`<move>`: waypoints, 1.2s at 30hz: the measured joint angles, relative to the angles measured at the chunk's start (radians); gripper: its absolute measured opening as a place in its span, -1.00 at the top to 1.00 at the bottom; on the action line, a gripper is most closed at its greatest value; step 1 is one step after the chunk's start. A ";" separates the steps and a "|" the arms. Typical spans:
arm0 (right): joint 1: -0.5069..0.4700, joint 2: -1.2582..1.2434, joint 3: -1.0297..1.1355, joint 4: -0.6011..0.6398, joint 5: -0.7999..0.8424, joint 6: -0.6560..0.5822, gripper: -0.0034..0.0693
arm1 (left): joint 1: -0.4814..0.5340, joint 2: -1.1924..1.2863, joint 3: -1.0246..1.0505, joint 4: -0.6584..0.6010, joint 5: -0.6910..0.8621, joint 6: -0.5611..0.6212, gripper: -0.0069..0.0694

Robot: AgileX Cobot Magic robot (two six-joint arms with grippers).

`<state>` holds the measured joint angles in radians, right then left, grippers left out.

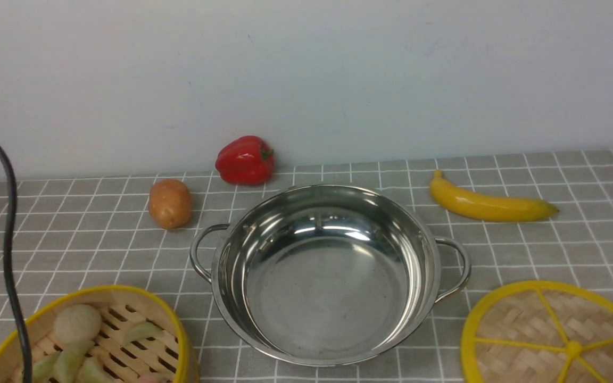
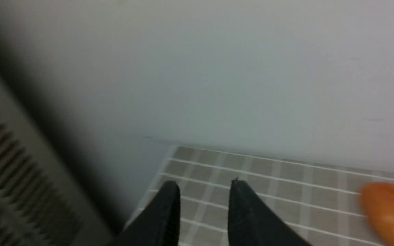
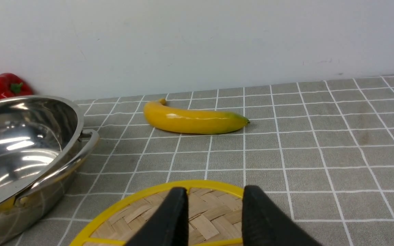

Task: Place the steamer in the pot on the grey tablecloth, and put the lid on the steamer.
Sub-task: 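Grasp the rim of the steamer basket holding the buns with the left gripper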

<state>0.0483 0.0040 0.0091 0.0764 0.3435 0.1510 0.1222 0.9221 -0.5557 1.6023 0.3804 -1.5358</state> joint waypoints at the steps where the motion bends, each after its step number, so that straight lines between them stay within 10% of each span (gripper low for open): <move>1: 0.000 0.000 0.000 0.000 0.000 0.000 0.24 | 0.000 0.000 0.000 -0.003 0.070 0.025 0.29; 4: 0.000 0.000 0.000 0.000 0.000 0.000 0.24 | -0.004 0.000 0.000 -0.049 0.377 0.115 0.29; 10: 0.000 0.000 0.000 0.000 0.000 0.000 0.24 | -0.104 -0.003 -0.004 -0.338 0.500 0.265 0.29; 24: 0.000 0.000 0.000 0.000 0.000 0.000 0.24 | -0.269 -0.002 -0.109 -1.824 0.525 1.674 0.27; 36: 0.000 0.000 0.000 0.000 0.000 0.000 0.24 | -0.269 0.146 -0.195 -1.906 0.405 1.415 0.22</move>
<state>0.0483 0.0040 0.0091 0.0764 0.3435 0.1510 -0.1469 1.0679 -0.7506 -0.3036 0.7852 -0.1212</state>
